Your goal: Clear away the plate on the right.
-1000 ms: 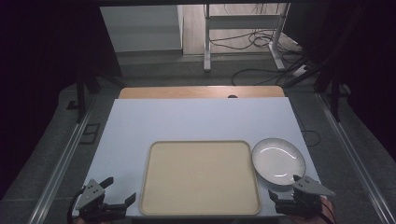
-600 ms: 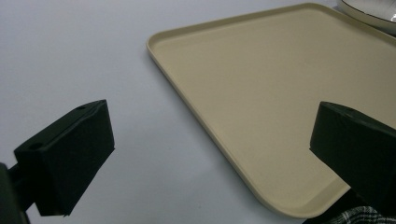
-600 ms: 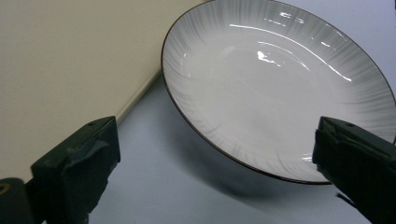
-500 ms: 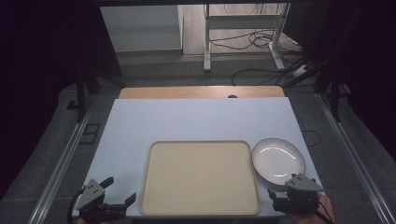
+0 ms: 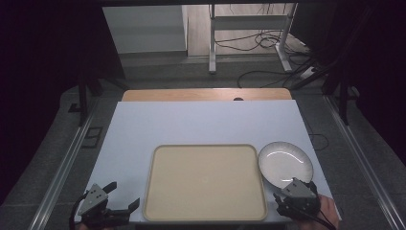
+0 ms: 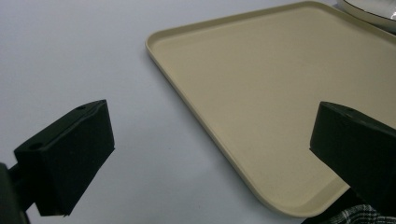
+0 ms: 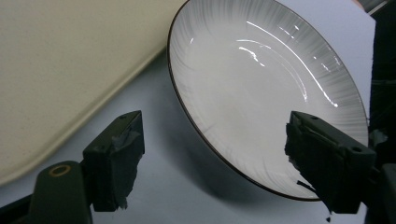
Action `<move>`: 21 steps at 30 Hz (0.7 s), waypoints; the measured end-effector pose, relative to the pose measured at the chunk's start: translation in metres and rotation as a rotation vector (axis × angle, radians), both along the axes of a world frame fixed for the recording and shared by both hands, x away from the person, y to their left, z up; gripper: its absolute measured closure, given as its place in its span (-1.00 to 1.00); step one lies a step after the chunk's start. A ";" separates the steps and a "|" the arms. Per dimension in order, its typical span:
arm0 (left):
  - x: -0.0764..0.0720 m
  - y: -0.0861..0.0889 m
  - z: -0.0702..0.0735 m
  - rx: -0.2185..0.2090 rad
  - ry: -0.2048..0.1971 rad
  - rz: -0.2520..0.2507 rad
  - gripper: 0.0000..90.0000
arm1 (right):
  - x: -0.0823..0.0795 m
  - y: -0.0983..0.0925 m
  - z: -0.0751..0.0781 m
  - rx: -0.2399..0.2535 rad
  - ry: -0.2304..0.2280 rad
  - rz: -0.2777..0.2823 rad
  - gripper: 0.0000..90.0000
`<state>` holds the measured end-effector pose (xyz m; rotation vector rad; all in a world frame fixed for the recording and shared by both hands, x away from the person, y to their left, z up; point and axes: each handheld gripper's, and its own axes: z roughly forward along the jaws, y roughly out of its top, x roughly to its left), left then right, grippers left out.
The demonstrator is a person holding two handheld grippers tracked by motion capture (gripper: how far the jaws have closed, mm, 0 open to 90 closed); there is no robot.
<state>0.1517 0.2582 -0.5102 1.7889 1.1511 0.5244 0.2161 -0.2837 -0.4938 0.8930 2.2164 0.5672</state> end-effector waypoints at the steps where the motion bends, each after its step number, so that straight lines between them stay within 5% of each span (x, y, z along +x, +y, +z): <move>1: 0.000 0.000 0.000 -0.001 0.000 0.000 -1.00 | 0.000 0.000 0.000 0.000 0.000 0.000 -0.55; 9: 0.000 0.000 0.000 0.000 -0.001 0.000 -1.00 | 0.002 0.010 -0.006 -0.170 -0.039 0.028 -0.38; 18: 0.000 0.000 0.000 0.003 -0.001 -0.001 -1.00 | 0.004 0.017 -0.011 -0.280 -0.045 0.077 -0.17; 21: 0.000 0.000 0.000 0.003 -0.001 0.000 -1.00 | 0.005 0.019 -0.013 -0.354 -0.052 0.097 -0.06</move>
